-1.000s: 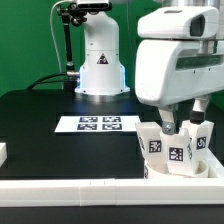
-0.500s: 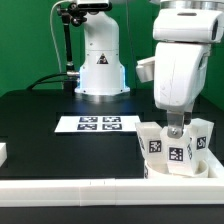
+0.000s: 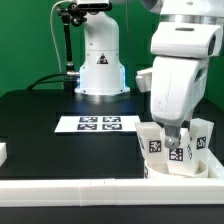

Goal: Assemble stool

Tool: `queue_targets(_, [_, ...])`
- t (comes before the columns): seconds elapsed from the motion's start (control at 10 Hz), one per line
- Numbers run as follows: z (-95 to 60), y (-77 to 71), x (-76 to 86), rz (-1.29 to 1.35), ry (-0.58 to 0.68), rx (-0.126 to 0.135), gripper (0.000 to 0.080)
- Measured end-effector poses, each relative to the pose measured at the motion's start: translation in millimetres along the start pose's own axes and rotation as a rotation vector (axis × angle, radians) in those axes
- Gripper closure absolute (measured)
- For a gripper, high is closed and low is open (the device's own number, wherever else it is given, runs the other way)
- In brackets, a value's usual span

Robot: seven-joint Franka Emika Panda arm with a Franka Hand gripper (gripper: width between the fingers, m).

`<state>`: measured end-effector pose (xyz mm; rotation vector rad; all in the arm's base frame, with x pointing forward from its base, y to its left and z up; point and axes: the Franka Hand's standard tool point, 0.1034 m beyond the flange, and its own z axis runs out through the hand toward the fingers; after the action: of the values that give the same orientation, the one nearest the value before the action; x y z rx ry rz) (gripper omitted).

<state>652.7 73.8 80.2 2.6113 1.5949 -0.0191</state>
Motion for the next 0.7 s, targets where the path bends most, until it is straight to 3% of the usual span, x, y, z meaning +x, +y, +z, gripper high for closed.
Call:
queue_targets(0.1, [0.2, -0.4, 0.4, 0.017, 0.000, 0.000, 0.0150])
queue_targets(0.3, [0.6, 0.1, -0.9, 0.030, -0.001, 0.001, 0.0410])
queue_targets(0.4, [0.5, -1.0, -1.4, 0.030, -0.003, 0.006, 0.0458])
queue_targets(0.7, [0.6, -1.7, -1.6, 0.063, -0.005, 0.008, 0.0458])
